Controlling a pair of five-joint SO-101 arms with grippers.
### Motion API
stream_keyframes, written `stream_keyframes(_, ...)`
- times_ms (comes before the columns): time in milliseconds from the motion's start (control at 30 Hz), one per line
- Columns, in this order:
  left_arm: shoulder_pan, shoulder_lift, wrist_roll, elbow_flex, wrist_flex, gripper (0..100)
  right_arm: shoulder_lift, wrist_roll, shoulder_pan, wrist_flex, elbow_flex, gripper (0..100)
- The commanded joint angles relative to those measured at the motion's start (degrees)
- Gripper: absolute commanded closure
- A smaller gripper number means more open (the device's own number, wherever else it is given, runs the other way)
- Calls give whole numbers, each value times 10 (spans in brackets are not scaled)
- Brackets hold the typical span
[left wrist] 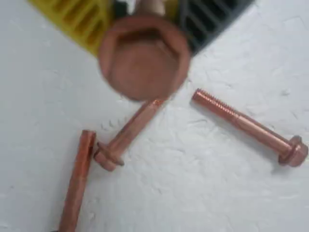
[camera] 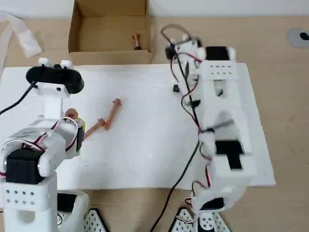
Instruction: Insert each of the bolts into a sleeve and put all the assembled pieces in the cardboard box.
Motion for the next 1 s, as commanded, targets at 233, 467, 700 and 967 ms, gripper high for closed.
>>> stream_keyframes(233,3,-9,-3,-45,42,991,-349,-1,-47,55,23,989)
stream_keyframes(467,2,-9,-3,-46,42,991,-582,4,-48,34,225,987)
stream_keyframes(700,2,-9,-2,-40,-33,991,-791,-1,-72,-83,489,988)
stream_keyframes(967,7,-8,12,-24,-113,994,-924,-104,-100,-311,687,988)
